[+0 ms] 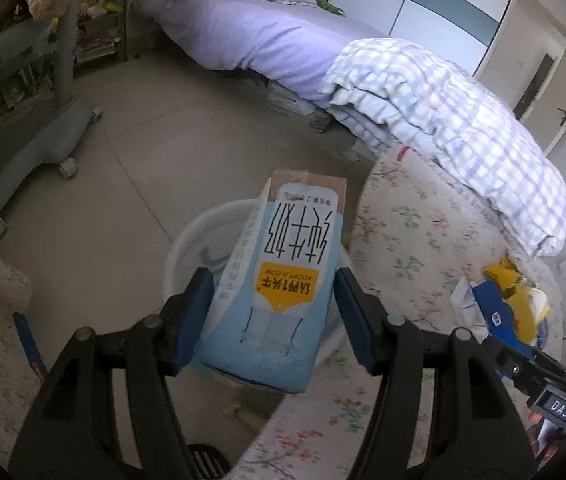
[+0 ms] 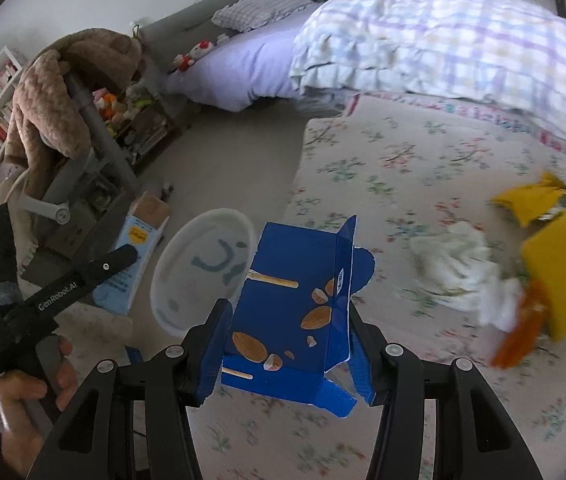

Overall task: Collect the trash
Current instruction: 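Carry both items over the wastebasket and open both tools to drop them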

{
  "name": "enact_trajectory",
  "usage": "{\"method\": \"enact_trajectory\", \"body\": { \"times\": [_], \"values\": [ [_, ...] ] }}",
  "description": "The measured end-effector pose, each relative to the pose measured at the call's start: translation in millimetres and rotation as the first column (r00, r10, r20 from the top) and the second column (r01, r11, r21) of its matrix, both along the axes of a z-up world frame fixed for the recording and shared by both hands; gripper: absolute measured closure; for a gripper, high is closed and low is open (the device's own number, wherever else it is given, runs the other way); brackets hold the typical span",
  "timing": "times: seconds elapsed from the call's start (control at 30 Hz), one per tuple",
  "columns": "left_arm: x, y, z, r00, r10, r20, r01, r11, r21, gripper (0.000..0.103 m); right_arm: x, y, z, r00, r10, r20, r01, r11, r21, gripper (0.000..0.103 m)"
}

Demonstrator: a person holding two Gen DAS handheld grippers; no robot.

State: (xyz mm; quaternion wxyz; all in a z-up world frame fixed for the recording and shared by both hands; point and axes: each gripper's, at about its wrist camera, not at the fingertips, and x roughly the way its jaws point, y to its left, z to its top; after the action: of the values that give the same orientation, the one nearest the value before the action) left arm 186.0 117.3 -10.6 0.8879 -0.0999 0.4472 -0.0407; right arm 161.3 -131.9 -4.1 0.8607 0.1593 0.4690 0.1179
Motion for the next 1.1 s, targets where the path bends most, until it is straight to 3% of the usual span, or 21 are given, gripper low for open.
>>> {"method": "enact_trajectory", "body": {
  "times": [0.1,0.27,0.53,0.87,0.97,1.03,1.1],
  "values": [
    [2,11,-2,0.998,0.054,-0.029,-0.054,0.998,0.024,0.018,9,11,-4,1.000,0.015,-0.005,-0.015,1.000,0.006,0.049],
    [-7,32,0,0.984,0.174,-0.035,-0.172,0.983,0.068,0.007,20,26,-6,0.999,0.040,-0.005,-0.040,0.999,0.009,0.049],
    [-16,56,-6,0.969,0.241,-0.059,-0.226,0.955,0.193,0.003,48,62,-12,0.996,0.090,-0.011,-0.090,0.996,0.008,0.049],
    [-20,66,-7,0.967,0.244,-0.069,-0.223,0.947,0.231,0.003,72,102,-17,0.991,0.137,0.002,-0.137,0.990,-0.015,0.048],
    [-22,65,-9,0.967,0.243,-0.077,-0.217,0.943,0.251,0.003,76,106,-13,0.989,0.145,0.021,-0.145,0.989,-0.001,0.041],
    [-23,64,-10,0.966,0.242,-0.085,-0.213,0.942,0.258,0.003,75,104,-10,0.991,0.135,0.023,-0.135,0.991,-0.002,0.026],
    [-25,64,-10,0.967,0.238,-0.090,-0.208,0.943,0.260,0.003,73,99,-6,0.993,0.118,0.027,-0.118,0.993,-0.003,0.023]
  ]
}}
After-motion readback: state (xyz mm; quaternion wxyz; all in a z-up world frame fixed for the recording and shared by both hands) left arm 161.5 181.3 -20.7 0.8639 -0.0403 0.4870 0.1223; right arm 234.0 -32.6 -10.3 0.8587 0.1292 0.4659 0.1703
